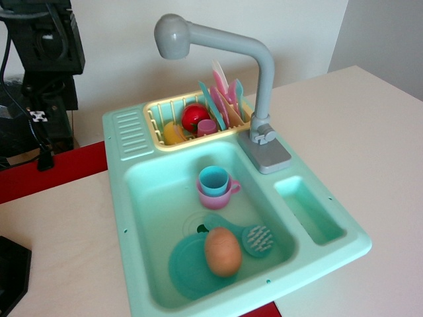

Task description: Turn faucet front to right

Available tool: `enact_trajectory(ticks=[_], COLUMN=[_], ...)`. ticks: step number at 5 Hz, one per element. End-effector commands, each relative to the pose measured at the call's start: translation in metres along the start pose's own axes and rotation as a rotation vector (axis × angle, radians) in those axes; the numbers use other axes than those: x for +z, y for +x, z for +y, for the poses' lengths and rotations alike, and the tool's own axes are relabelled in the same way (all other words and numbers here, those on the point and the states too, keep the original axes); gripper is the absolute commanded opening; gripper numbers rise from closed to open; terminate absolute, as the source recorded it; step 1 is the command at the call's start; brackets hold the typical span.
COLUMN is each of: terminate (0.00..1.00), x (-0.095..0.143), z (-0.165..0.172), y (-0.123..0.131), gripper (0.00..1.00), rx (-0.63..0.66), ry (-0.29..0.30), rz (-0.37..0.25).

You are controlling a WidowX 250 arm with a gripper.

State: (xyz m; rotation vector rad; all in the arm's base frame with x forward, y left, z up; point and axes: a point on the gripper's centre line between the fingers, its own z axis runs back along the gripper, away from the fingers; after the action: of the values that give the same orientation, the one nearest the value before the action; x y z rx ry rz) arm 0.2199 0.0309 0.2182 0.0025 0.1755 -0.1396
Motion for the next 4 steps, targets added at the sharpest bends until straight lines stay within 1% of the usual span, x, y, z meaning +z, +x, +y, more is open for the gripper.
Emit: enact_trajectory(ticks=[1,2,3,4], terminate=[0.0,0.0,0.0,0.0], x=[0.0,0.007,0.007,0.004], z=[0.0,0.016,0.039,0.059], y=[0.0,0.011,0.016,0.025], gripper=[1.0,1.0,1.0,1.0], rx=[0.0,0.047,0.113,0.148], ry=[0.0,-0.011,-0.024,-0.02], rz=[0.0,0.001,0.009,0.018])
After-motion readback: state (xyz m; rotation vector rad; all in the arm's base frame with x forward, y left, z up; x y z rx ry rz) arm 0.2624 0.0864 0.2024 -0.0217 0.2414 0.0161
